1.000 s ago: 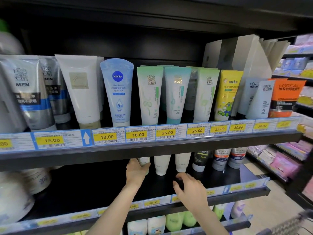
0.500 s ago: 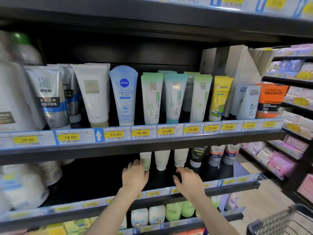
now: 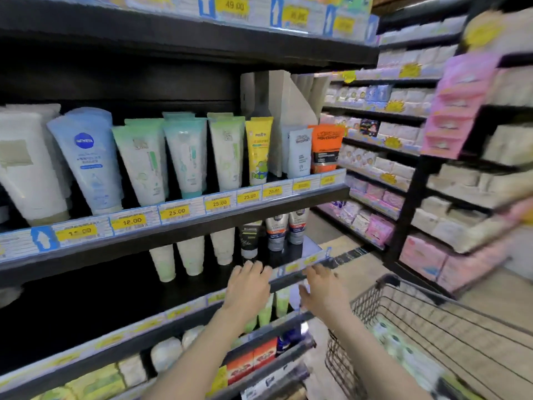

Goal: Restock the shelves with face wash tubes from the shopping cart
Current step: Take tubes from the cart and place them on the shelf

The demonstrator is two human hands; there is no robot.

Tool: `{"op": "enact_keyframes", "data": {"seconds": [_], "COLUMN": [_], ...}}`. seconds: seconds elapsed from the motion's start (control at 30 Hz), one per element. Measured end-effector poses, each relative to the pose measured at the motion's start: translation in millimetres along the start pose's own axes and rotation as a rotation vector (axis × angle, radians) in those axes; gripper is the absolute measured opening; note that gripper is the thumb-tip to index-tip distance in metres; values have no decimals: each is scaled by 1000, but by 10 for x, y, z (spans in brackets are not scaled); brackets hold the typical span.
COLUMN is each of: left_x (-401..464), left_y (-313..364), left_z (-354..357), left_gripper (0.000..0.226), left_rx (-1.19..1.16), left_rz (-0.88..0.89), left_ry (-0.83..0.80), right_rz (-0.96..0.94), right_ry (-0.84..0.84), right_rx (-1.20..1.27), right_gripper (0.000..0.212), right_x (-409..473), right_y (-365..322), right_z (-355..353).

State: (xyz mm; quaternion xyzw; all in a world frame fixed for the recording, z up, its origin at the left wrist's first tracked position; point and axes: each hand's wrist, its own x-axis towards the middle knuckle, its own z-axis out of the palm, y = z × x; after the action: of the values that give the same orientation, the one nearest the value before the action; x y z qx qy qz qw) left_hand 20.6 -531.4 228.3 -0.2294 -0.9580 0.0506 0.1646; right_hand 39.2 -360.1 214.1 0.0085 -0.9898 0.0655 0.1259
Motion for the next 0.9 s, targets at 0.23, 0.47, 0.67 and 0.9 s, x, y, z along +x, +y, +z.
{"op": "enact_keyframes", "data": {"seconds": [0.23,0.47,0.67,0.9], "left_x": [408,664,777,988], "left_y": [1416,2692,3343,3736], "left_z": [0,246,600,1384], "left_gripper": [32,41,44,41], "left_rx": [-81,-176,-173,-136], "left_rz": [268,355,457,569], "left_ry": [-91,-171,-331,-529], "right_rz": [196,368,561,765], "right_ry": [-13,-102,-243,-418], "right_rx": [-54,-38,-7,89], "right_gripper": [33,33,38,37], "right_x": [-644,-1242,-1679,-1871], "right_y": [1321,2481,3108,3488], "right_z": [-152,-168,169,839]}}
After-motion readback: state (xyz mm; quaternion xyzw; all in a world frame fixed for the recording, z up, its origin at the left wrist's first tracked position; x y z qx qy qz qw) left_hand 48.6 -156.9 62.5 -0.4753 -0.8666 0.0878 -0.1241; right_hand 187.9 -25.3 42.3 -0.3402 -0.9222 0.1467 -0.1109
